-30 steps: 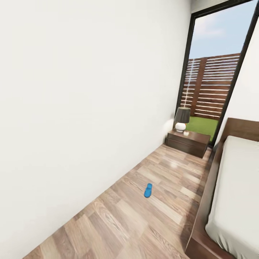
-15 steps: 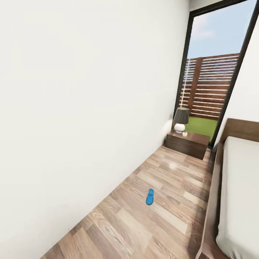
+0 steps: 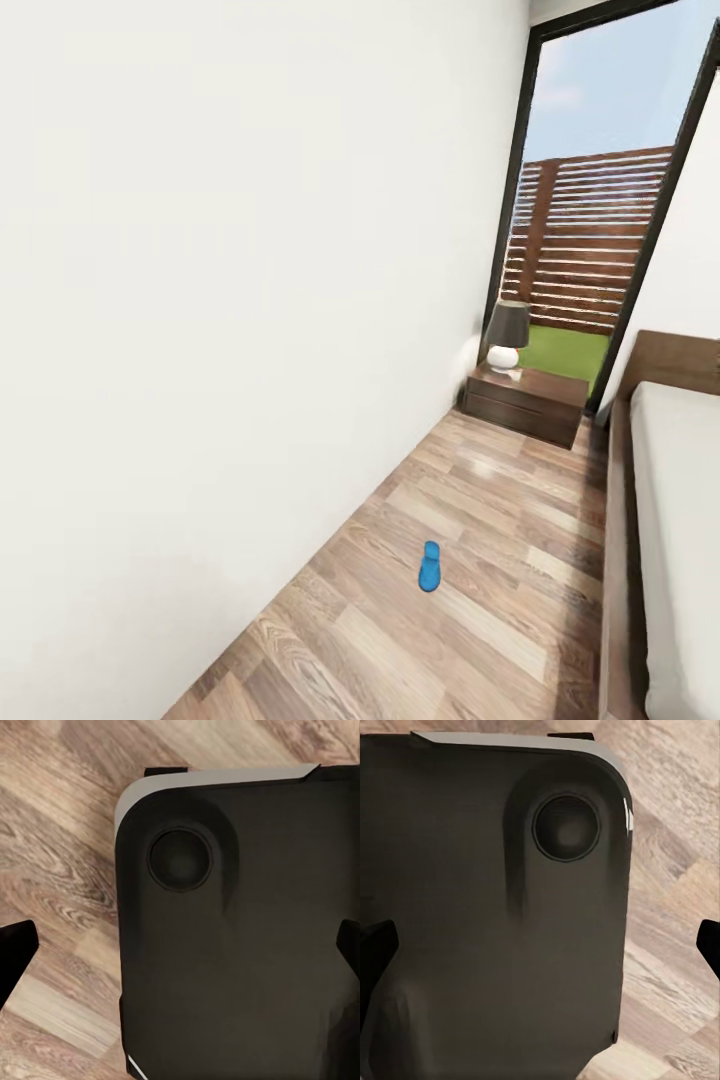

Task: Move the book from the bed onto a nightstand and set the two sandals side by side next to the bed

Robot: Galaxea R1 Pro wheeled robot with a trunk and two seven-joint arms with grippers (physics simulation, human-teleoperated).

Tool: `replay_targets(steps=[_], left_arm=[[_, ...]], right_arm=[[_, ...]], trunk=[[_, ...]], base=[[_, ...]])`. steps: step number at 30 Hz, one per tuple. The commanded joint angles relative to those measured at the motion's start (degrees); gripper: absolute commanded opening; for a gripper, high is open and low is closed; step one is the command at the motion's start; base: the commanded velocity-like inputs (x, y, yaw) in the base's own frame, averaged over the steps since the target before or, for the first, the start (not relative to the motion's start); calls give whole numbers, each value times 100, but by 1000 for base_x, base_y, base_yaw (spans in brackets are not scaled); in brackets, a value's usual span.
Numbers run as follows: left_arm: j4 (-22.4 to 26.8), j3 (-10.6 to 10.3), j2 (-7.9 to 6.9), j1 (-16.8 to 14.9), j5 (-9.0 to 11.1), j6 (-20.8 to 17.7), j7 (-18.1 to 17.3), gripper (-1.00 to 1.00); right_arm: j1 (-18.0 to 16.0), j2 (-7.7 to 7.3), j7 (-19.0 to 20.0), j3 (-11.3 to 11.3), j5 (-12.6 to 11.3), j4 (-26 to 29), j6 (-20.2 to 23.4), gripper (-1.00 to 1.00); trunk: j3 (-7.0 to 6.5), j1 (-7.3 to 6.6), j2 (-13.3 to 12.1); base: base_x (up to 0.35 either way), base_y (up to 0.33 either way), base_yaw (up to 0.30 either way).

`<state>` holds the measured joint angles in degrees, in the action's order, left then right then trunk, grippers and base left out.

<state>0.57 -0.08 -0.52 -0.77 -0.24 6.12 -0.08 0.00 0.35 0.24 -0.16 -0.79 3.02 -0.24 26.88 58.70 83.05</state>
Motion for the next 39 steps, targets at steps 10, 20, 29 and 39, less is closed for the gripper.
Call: replay_targets(steps=[10, 20, 29, 39], left_arm=[[-4, -1, 0, -1, -3, 27, -1, 100], [-4, -1, 0, -2, -3, 29, -1, 100], [-4, -1, 0, -2, -3, 29, -1, 100], [-4, -1, 0, -2, -3, 29, -1, 100]], right_arm=[[0, 0, 2, -2, -8, 7, -3, 100], [0, 0, 2, -2, -8, 6, -3, 100], [0, 0, 2, -2, -8, 6, -3, 100], [0, 0, 2, 1, -8, 6, -3, 100]], trunk=[[5, 3, 2], [5, 3, 2], [5, 3, 2], [5, 3, 2]], base=[[266, 218, -243], [254, 176, -280], [177, 36, -285], [160, 80, -286]])
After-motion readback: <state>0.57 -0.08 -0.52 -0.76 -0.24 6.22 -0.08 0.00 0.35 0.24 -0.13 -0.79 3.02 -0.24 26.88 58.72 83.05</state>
